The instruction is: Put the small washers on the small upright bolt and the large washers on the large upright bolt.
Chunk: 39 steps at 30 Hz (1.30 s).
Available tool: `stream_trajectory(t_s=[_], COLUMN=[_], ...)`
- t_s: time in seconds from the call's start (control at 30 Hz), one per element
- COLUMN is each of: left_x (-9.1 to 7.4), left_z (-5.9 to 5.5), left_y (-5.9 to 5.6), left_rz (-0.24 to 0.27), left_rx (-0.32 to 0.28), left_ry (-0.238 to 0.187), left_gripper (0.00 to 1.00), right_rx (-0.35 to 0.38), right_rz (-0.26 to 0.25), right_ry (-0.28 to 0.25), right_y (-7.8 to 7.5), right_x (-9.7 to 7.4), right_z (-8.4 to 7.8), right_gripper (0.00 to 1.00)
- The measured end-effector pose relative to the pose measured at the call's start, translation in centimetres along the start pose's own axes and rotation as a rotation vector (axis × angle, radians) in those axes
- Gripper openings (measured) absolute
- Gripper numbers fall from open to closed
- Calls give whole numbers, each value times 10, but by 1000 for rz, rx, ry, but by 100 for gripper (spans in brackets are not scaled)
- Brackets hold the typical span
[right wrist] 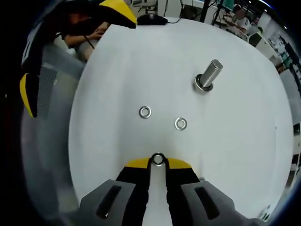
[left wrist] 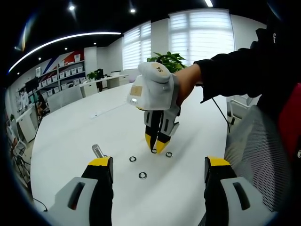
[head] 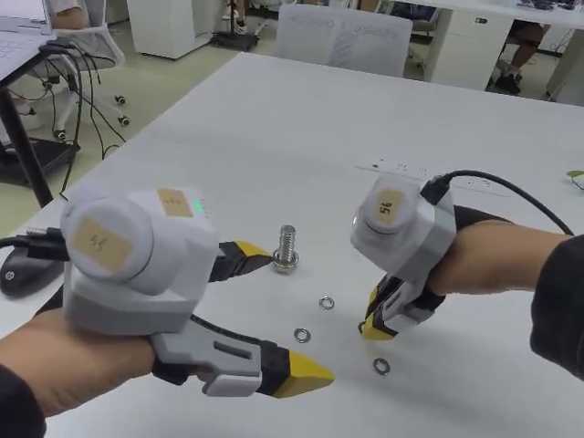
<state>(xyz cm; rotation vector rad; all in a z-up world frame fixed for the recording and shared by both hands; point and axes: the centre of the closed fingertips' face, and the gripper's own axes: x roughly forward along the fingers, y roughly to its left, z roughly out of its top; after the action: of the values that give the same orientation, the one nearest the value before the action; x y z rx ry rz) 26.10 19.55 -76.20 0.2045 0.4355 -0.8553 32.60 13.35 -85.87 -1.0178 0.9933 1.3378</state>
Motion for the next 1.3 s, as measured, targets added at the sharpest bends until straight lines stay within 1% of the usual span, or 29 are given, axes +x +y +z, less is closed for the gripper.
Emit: stream_trajectory(t_s=[0.33, 0.5, 0.73, 0.9, 1.07, 1.3], left_x=[1, 2, 4, 4, 5, 5], left_z=[2, 1, -1, -2, -3, -3], left_y=[-2, -3, -3, -4, -4, -4], left_rz=[-7, -13, -18, -20, -22, -21], left_rx=[4, 7, 5, 2, 0, -3], left_ry=[-6, -3, -3, -4, -3, -3], left_gripper=[79, 79, 79, 79, 79, 79], right_rx=[32, 44, 60, 69, 84, 100], right_rz=[-11, -17, -31, -47, -66, -107], right_ry=[-32, -44, -44, -30, -34, -36], right_y=[1, 0, 2, 1, -5, -24], right_x=[-25, -33, -42, -49, -60, -72], right_z=[-2, -4, -14, -26, -31, -38], right_gripper=[13, 13, 13, 13, 13, 13])
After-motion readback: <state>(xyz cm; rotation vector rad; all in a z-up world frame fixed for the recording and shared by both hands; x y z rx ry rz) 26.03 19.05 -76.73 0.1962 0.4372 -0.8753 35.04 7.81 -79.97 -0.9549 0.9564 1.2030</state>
